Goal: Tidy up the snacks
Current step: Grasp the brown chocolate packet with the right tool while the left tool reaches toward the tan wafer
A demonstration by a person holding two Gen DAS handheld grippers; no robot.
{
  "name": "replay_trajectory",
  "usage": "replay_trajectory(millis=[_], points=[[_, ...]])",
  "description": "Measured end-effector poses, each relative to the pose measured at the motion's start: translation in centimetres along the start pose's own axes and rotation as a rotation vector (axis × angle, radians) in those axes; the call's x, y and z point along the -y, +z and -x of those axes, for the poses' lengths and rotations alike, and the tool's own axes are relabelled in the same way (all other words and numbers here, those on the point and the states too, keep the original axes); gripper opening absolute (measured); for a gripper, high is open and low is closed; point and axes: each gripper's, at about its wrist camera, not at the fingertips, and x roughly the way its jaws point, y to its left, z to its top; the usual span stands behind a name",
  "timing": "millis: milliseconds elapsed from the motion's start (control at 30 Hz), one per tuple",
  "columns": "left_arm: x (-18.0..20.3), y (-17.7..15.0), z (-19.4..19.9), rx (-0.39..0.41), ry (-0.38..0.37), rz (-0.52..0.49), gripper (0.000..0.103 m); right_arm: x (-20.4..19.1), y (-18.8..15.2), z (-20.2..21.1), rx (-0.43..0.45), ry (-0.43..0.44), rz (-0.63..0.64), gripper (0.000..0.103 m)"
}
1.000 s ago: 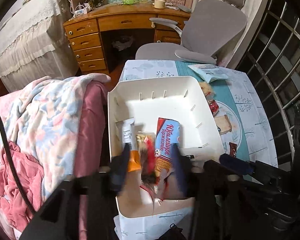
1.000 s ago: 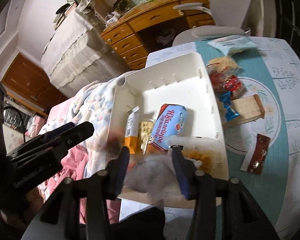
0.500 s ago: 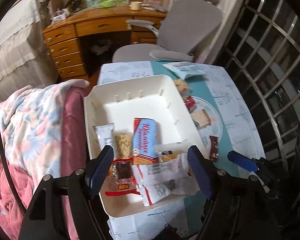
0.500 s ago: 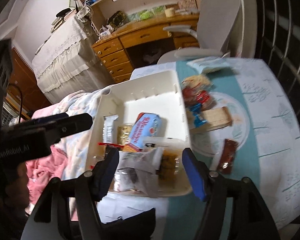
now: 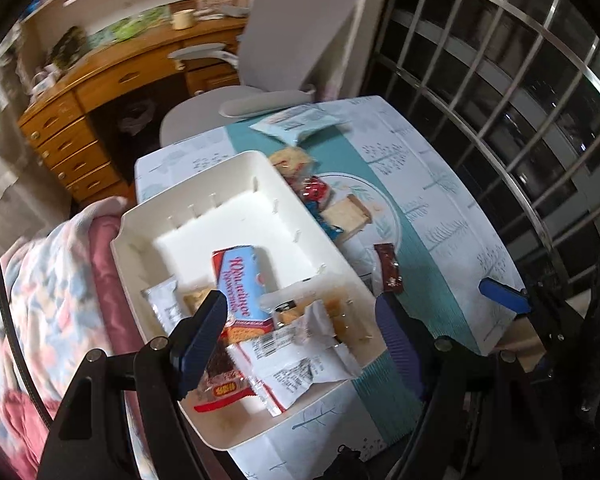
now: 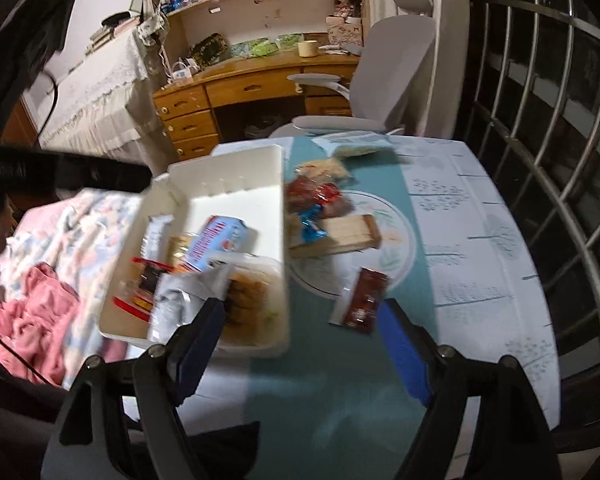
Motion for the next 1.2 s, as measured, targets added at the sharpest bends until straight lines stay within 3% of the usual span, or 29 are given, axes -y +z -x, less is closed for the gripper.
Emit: replay_trajectory(millis=[367,433,533,767,1200], points=[[4.0,5.3,-2.6,-0.086,0.032,-0.240,0.081,2.4,-2.8,-2.2,0.018,-0.093,0.040,0.080],[4.8,6.6,-3.9,-0.112,0.046,-0.285,0.083,2.6,-3.1,-2.9,0.022,-0.093,0.052,0.080],[6.2,8.3,-5.8,-0.147,0.075,-0.346,0.094,2.9,-3.4,-4.1,0.032,-0.090,0.077,0.080],[9.4,11.6,-11.1,-0.235,0.093,-0.480,0.094,4.4,-3.2,-7.4,0.032,-0.073,0.095,0.080],[12.6,12.6,-22.6,-0.486,0.036,-0.529,0.094,6.8,-2.2,-13.0,-0.030,0.050,0.054,0.080]])
